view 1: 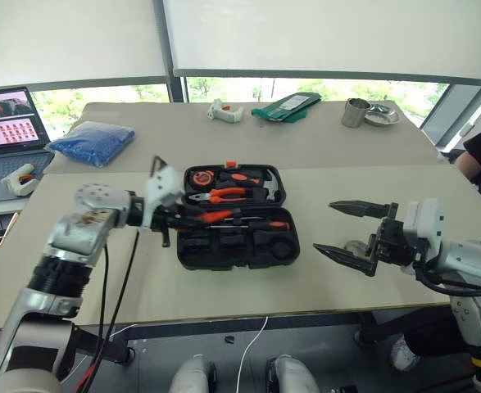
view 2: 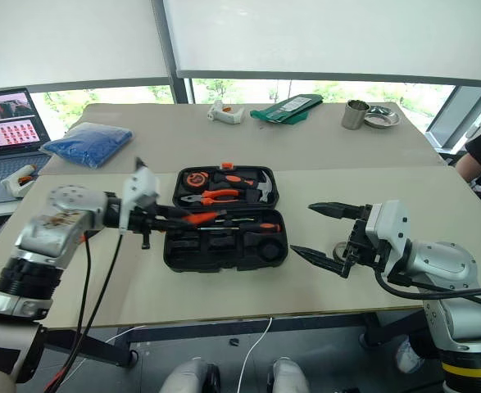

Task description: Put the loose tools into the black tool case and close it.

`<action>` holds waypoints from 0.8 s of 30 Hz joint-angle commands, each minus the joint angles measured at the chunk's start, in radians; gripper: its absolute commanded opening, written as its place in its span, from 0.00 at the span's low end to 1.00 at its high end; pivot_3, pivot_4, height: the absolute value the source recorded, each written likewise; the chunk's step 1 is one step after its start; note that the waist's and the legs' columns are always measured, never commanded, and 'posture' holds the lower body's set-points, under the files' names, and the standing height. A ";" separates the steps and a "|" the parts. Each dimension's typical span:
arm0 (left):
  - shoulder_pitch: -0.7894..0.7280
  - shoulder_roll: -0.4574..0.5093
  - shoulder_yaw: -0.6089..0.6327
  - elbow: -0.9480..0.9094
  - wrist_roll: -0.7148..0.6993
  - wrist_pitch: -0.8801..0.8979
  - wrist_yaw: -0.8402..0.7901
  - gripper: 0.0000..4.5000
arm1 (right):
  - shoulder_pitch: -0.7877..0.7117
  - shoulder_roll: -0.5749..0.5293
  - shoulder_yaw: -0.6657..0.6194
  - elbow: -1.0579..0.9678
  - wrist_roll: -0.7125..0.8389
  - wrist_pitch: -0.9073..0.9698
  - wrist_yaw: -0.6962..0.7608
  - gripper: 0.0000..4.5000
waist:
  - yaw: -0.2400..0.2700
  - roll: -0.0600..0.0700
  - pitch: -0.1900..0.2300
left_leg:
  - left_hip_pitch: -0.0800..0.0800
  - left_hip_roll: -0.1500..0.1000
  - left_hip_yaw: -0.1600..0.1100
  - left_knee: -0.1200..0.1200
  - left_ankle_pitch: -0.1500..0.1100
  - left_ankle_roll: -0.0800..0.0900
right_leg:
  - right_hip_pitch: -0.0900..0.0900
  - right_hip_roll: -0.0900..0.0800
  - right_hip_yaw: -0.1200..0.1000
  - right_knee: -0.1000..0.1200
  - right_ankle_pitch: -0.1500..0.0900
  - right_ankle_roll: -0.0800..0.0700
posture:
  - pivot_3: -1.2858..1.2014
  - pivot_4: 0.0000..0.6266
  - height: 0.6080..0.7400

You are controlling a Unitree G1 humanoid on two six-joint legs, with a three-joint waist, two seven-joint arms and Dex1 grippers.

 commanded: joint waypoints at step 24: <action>-0.111 -0.069 -0.115 0.175 0.257 -0.136 0.034 0.14 | 0.033 -0.037 -0.025 -0.058 0.029 0.058 0.005 1.00 | 0.006 0.000 0.000 | -0.002 0.000 -0.002 0.003 0.000 0.000 | 0.000 0.000 0.000 0.001 -0.001 0.002 | 0.52 0.24 1.00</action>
